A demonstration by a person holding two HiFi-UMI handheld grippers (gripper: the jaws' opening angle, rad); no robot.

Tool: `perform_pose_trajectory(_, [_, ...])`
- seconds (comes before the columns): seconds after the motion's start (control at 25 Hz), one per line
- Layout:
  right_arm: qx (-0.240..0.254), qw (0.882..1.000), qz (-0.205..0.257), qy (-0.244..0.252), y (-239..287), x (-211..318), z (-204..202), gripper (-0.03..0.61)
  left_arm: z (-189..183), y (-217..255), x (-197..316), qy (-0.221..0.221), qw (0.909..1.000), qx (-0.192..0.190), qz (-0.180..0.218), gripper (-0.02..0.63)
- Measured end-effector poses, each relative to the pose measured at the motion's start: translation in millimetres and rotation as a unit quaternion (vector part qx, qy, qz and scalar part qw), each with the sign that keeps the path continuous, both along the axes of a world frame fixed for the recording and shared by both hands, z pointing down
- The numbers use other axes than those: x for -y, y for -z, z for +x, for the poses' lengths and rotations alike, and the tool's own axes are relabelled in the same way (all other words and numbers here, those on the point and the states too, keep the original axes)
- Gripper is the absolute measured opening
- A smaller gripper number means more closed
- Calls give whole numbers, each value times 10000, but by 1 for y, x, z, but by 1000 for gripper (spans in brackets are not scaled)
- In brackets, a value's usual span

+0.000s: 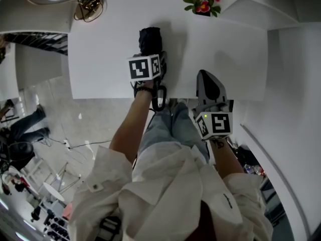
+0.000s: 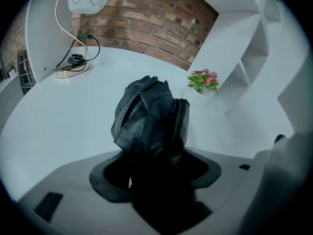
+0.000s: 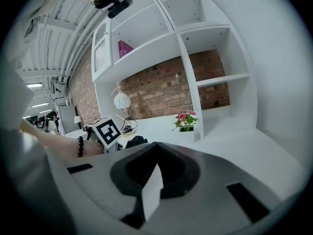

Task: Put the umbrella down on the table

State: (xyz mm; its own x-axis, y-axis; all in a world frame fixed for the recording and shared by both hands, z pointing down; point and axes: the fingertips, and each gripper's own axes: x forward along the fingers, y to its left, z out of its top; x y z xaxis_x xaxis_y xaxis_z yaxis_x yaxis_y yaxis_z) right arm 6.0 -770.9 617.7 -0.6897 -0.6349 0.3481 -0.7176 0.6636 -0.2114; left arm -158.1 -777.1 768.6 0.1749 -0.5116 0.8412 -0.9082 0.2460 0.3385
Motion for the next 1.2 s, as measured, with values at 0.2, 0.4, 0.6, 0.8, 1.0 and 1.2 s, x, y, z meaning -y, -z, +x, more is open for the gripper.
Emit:
perform_pose_trajectory(0.2, [-27,9999,98,-42,6,2,2,18,-3,-1,1,25,9999,13,-110,336])
perform_pose_trajectory(0.4, [-7,9998,145,-146,17,4,5,18,-2,9,5,-153,9999,-49,-55,350])
perform_pose_trajectory(0.6, [-1,9993,309,-197,35,5,10,18,-21,48,7,-107,9990,172,398,350])
perform_pose_trajectory(0.8, [41,9970,631,-436,73,7,33,18,-41,135,0,-126,9851,513,1639,348])
perform_pose_trajectory(1.0, [51,9887,1168,-943,136,9,74,18,-64,280,-30,16,9184,1114,3797,224])
perform_pose_trajectory(1.2, [317,9735,1826,-1337,216,5,112,18,-91,415,-91,564,8266,1638,5354,67])
